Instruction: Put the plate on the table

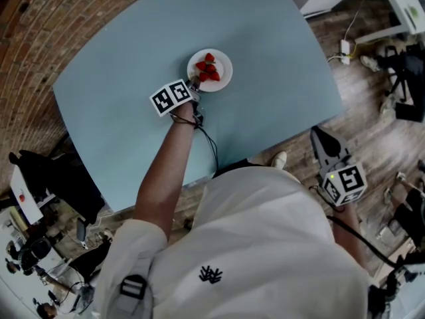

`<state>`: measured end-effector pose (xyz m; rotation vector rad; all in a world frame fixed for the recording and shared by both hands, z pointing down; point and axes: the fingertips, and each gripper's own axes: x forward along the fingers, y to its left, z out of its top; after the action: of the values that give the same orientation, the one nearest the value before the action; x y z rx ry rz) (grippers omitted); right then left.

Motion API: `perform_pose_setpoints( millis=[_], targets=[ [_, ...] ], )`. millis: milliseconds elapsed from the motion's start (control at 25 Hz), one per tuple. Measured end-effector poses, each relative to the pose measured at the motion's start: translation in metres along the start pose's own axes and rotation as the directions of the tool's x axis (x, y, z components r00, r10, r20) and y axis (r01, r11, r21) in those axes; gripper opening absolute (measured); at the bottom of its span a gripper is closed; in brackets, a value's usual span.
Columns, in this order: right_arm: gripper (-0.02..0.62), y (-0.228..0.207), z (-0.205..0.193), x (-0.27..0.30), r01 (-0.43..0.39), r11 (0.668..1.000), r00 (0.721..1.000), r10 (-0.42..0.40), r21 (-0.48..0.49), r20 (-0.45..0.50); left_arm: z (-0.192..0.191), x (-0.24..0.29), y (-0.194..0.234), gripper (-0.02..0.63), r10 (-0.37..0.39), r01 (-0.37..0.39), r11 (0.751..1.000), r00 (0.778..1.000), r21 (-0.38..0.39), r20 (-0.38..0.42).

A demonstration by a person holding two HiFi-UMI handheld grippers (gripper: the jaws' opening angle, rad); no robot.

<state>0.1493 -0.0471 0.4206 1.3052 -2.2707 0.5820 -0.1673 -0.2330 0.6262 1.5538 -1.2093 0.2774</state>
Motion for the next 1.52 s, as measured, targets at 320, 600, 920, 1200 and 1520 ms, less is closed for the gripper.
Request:
perform_pose_setpoints(
  millis=[320, 600, 920, 1200, 1520],
  targets=[
    [0.008, -0.003, -0.001, -0.005, 0.008, 1.0, 1.0, -0.008, 0.007, 0.006, 0.0, 0.001, 0.003, 0.076, 0.065, -0.065, 0.993, 0.998, 0.096, -0.005],
    [0.009, -0.002, -0.003, -0.007, 0.014, 1.0, 1.0, -0.014, 0.007, 0.007, 0.0, 0.0, 0.003, 0.083, 0.105, -0.104, 0.983, 0.994, 0.153, 0.004],
    [0.009, -0.003, -0.005, -0.011, 0.01, 1.0, 1.0, -0.01, 0.005, 0.002, 0.008, -0.009, 0.001, 0.083, 0.125, -0.133, 0.969, 0.991, 0.207, 0.049],
    [0.008, 0.001, -0.004, -0.012, -0.016, 1.0, 0.999, 0.017, -0.001, 0.039, 0.013, -0.032, -0.005, 0.083, 0.11, -0.136, 0.965, 0.986, 0.224, 0.122],
    [0.008, 0.008, -0.003, -0.015, -0.136, 0.987, 0.989, 0.141, -0.085, 0.048, -0.012, -0.094, -0.036, 0.077, 0.001, -0.069, 0.959, 0.971, 0.275, 0.241]
  ],
)
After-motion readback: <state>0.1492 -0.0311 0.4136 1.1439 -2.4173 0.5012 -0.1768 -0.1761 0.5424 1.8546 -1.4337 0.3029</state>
